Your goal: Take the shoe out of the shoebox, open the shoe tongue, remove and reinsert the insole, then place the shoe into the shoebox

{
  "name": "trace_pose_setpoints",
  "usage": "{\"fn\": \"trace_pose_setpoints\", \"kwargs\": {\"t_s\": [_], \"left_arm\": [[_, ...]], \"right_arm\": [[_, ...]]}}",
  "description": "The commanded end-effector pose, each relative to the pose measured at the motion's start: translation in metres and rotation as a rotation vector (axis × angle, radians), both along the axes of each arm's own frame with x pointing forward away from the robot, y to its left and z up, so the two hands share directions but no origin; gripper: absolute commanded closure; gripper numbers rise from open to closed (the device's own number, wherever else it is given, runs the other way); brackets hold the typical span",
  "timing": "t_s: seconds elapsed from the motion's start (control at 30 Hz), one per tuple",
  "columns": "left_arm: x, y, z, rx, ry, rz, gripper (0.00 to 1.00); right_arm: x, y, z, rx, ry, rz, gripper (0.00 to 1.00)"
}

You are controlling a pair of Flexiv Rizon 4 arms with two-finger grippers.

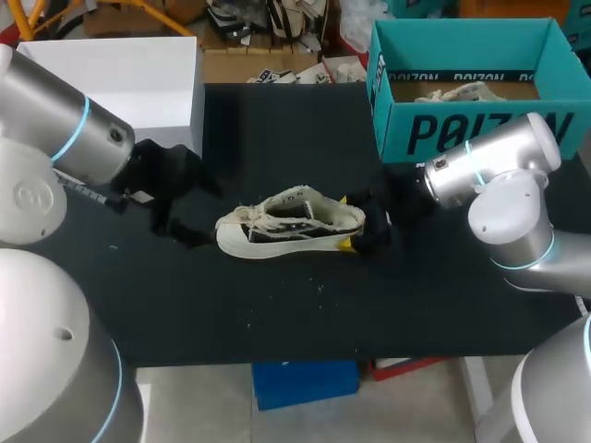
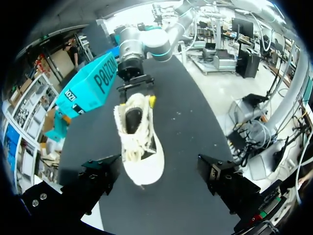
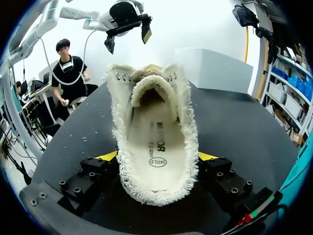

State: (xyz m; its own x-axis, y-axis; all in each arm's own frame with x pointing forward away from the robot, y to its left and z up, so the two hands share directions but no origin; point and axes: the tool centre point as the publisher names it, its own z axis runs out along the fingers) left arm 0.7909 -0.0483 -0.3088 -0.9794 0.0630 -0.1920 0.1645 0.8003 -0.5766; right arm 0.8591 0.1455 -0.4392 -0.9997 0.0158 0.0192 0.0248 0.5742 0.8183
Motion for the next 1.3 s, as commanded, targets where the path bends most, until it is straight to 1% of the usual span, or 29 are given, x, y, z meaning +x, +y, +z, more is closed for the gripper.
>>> {"fn": "trace_pose_setpoints", "kwargs": {"t_s": [0.03,0.1,0.13,0.67,0.7,0.77,0.8,0.87,0.93,1.0,1.3], "left_arm": [[0.002,-0.012,0.009,0.069,0.26,0.3,0.0],[0.001,-0.015,0.008,-0.074,0.494,0.36,0.0],[0.0,-0.017,0.009,-0.086,0.536,0.373,0.0],[0.0,-0.017,0.009,-0.086,0.536,0.373,0.0],[0.005,-0.024,0.008,-0.12,0.525,0.489,0.0],[0.012,-0.038,0.01,-0.176,0.55,0.623,0.0],[0.014,-0.044,0.013,-0.18,0.567,0.685,0.0],[0.018,-0.056,0.017,-0.181,0.545,0.807,0.0],[0.024,-0.068,0.026,-0.225,0.542,0.97,0.0],[0.029,-0.073,0.038,-0.248,0.576,1.104,0.0],[0.029,-0.073,0.038,-0.248,0.576,1.104,0.0]], "right_arm": [[0.002,0.002,-0.003,-0.001,0.001,-0.001,1.0],[0.002,0.002,-0.003,-0.001,0.001,-0.001,1.0],[0.002,0.002,-0.003,-0.001,0.001,-0.001,1.0],[0.002,0.002,-0.003,-0.001,0.001,-0.001,1.0],[0.002,0.002,-0.003,-0.001,0.001,-0.001,1.0],[0.002,0.002,-0.003,-0.001,0.001,-0.001,1.0],[0.002,0.002,-0.003,-0.001,0.001,-0.001,1.0],[0.002,0.002,-0.003,-0.001,0.001,-0.001,1.0],[0.002,0.002,-0.003,-0.001,0.001,-0.001,1.0],[0.002,0.002,-0.003,-0.001,0.001,-0.001,1.0],[0.002,0.002,-0.003,-0.001,0.001,-0.001,1.0]]}}
